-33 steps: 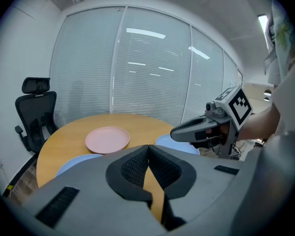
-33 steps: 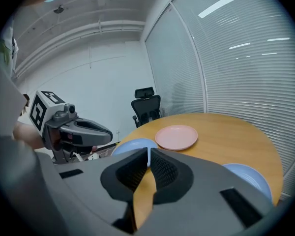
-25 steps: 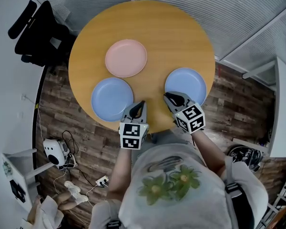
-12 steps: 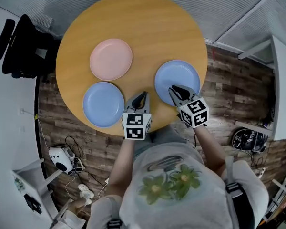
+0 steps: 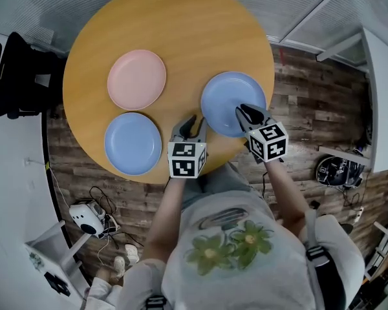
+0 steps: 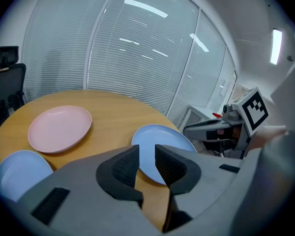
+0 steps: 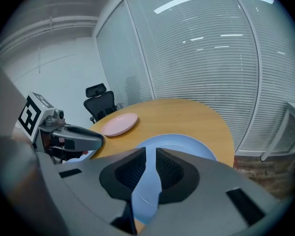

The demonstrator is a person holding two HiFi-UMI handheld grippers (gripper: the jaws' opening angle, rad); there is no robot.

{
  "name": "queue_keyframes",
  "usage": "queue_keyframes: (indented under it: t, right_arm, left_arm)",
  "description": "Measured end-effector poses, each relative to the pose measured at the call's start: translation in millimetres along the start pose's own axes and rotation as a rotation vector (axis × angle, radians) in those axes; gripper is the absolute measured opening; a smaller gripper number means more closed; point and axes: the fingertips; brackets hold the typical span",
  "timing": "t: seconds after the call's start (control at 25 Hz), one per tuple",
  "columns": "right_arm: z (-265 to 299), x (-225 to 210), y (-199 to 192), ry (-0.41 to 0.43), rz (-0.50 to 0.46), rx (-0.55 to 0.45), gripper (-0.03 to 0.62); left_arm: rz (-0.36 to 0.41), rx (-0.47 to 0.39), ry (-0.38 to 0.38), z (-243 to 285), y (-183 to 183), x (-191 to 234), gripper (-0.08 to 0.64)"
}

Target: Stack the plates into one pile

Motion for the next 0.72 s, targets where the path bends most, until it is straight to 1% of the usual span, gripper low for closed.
queue_keyframes:
  t: [0.2, 0.44, 0.52, 0.6, 0.64, 0.72]
  right_arm:
    - [5, -23, -14, -0.048, 0.016, 0.038, 0.046]
    - [11, -56, -19, -0.152, 0.047, 0.055, 0.052]
    - [12, -67, -19, -0.189, 0.062, 0.061, 0.073]
    - [14, -77, -24, -0.221, 0.073, 0.078, 0.121]
    - [15, -81, -26, -0.235, 0.073, 0.091, 0.134]
    - [16, -89, -30, -0.264, 0.059, 0.117, 0.144]
  left_arm:
    - [-0.015, 0.044, -0.009, 19, -12, 2, 0.113]
    - [-0.026, 0.103, -0.028, 34, -25, 6, 0.138]
    - [-0.025, 0.127, -0.036, 39, -29, 7, 0.140]
    - [-0.021, 0.151, -0.041, 45, -33, 9, 0.144]
    - [-0.020, 0.160, -0.042, 47, -34, 10, 0.144]
    - [-0.025, 0.174, -0.040, 52, -35, 14, 0.144]
Point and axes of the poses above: the fingertips, and each gripper's own axes: z forward along the fingers, x to its left, y out of its top, and after that the axes turned 8 degrees about -x, right-handed
